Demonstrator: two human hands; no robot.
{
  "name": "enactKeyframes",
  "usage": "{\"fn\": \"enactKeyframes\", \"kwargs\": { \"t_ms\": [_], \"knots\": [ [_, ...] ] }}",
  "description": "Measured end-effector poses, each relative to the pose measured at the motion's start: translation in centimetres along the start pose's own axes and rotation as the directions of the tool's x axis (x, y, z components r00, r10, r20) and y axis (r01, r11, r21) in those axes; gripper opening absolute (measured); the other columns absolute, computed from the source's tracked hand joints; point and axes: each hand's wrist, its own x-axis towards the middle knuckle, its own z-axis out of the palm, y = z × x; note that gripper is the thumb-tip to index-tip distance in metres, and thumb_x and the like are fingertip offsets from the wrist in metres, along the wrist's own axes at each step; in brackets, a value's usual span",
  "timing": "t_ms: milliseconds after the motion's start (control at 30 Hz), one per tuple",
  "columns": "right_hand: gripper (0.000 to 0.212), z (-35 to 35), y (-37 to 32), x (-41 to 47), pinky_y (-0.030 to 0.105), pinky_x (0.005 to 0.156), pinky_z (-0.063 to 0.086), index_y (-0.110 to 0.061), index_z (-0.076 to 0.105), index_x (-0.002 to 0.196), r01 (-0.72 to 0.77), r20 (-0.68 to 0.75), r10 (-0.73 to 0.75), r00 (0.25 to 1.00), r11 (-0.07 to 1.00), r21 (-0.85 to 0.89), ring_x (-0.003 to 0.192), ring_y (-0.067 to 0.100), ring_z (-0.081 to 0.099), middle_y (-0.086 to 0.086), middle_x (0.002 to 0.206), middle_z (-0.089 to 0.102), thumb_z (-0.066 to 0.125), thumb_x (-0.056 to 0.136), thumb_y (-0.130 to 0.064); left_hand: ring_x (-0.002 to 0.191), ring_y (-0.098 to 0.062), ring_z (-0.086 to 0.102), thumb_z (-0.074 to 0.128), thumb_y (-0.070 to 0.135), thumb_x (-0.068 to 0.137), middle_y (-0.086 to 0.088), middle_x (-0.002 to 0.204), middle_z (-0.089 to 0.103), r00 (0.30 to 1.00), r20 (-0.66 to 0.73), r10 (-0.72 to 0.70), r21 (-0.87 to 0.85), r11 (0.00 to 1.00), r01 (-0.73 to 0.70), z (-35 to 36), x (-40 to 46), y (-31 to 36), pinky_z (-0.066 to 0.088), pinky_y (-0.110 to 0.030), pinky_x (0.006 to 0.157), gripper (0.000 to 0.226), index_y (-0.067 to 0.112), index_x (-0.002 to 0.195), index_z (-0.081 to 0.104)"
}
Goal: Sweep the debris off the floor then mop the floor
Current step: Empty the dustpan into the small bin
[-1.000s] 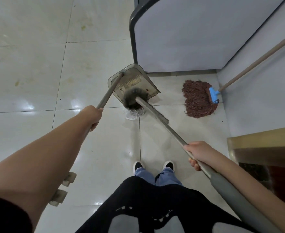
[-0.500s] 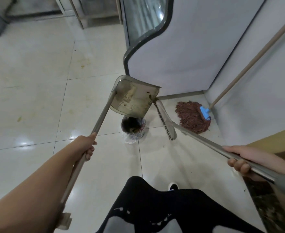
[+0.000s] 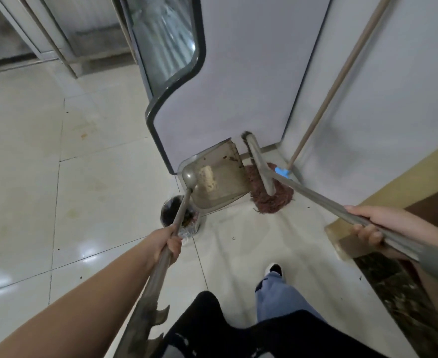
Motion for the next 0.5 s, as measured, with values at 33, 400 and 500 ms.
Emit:
{"fn": "enactKeyframes", "kwargs": {
  "t_ms": [33,400,500],
  "knots": [
    [0.040,-0.4,-0.5,0.5,0.006,0.021,0.022,-0.011,0.038,0.067,-0.011,0.000,0.011,1.000,1.000,0.004,0.016,0.004,0.026,0.000,0.045,0.030,0.042,0.098,-0.035,0.015,-0.005,0.029,0.038,0.040,0.098,0.003,0.027,0.031,0.999,0.027,-0.029,-0.023,0.999,0.029,1.0,0.4,0.4,0.023,-0.013,0.018,0.046,0.013,0.061,0.033],
    [0.041,-5.5,-9.2,10.7,0.005,0.023,0.022,-0.005,0.042,0.069,-0.122,0.033,0.124,0.992,0.991,-0.057,0.017,0.006,0.027,0.002,0.036,0.035,0.040,0.100,-0.031,0.018,-0.007,0.035,0.034,0.047,0.096,0.002,0.030,0.037,0.972,0.160,-0.171,-0.249,0.946,0.208,13.0,7.2,5.6,0.028,-0.011,0.024,0.055,0.013,0.053,0.037],
    [0.041,-5.8,-11.7,13.5,0.004,0.023,0.021,-0.006,0.040,0.068,-0.165,0.067,0.169,0.983,0.984,-0.070,0.016,0.006,0.027,0.002,0.033,0.034,0.040,0.100,-0.031,0.018,-0.008,0.035,0.030,0.049,0.098,0.001,0.029,0.036,0.976,0.164,-0.140,-0.335,0.923,0.189,15.1,9.9,6.9,0.027,-0.014,0.021,0.062,0.011,0.049,0.037]
  ]
}}
